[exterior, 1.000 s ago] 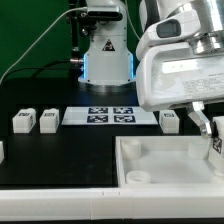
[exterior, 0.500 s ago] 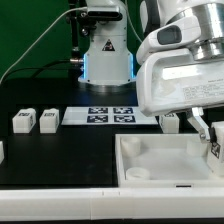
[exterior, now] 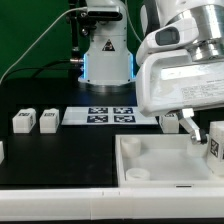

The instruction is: Assemble one leg

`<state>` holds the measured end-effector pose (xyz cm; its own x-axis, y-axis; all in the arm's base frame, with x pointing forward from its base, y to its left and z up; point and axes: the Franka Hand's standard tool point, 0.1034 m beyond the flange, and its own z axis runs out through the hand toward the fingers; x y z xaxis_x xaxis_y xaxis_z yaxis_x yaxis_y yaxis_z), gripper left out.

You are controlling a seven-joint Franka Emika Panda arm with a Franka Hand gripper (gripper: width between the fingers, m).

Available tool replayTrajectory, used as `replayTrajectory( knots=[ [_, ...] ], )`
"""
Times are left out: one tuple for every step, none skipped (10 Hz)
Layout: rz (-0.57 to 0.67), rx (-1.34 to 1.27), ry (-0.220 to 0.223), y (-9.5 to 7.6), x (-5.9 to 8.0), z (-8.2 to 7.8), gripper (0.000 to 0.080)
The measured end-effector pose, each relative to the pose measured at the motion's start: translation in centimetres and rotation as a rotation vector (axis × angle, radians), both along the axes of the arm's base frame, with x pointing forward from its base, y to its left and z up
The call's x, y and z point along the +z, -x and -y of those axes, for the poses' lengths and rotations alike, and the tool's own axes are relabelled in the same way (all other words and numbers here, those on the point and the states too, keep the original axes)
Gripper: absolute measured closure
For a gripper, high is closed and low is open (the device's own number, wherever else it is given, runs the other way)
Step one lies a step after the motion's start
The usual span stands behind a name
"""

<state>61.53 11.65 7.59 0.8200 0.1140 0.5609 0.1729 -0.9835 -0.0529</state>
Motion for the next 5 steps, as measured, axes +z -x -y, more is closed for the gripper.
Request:
replayTrajectory(
  knots=[
    [0.0,0.0,0.0,0.0,0.0,0.0,0.018],
    [0.0,0.0,0.0,0.0,0.0,0.0,0.0159],
    [0.0,0.0,0.0,0.0,0.0,0.0,0.0159],
    [0.0,0.0,0.0,0.0,0.0,0.0,0.0159],
    [0.0,0.0,0.0,0.0,0.0,0.0,0.0151]
  ],
)
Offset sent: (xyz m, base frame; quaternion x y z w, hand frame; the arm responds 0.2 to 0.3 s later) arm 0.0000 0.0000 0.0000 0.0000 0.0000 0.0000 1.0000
